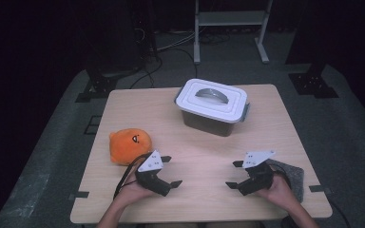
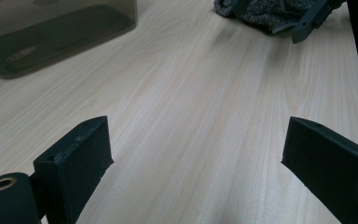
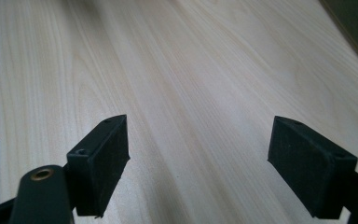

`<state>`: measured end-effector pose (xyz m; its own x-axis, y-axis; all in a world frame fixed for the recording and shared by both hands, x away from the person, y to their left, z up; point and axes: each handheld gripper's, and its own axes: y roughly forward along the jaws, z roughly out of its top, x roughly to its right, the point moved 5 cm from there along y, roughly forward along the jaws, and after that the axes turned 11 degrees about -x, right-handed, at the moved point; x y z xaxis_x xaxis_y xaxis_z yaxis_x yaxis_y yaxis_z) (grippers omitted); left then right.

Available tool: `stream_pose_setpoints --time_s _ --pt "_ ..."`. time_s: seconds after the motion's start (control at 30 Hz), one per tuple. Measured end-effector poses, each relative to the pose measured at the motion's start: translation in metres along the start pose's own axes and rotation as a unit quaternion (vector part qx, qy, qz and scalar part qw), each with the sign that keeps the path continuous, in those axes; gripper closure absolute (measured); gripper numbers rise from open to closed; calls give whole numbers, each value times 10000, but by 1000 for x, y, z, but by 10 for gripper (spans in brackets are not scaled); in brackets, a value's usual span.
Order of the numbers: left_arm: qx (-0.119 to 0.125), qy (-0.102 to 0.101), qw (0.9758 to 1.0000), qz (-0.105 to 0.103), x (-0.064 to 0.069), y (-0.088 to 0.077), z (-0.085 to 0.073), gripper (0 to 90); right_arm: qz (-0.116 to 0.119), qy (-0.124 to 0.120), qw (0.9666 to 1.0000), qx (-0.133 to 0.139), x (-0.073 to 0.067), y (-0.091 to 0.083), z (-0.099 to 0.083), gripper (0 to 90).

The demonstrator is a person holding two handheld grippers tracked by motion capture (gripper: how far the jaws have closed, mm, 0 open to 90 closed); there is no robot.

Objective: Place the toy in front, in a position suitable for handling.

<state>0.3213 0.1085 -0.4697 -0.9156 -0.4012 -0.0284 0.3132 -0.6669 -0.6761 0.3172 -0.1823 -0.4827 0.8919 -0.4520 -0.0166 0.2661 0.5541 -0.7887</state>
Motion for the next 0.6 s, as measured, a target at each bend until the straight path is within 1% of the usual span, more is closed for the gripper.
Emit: stream_pose_setpoints --time_s 0.13,0.33,0.6 --pt "-38 35 10000 7 -1 0 0 71 3 -18 10000 -5 0 0 0 190" --pt "-38 36 10000 12 -2 1 0 71 40 -19 10000 -12 1 1 -1 190" --pt "64 36 10000 31 -4 -2 5 72 95 22 10000 1 2 1 -2 190"
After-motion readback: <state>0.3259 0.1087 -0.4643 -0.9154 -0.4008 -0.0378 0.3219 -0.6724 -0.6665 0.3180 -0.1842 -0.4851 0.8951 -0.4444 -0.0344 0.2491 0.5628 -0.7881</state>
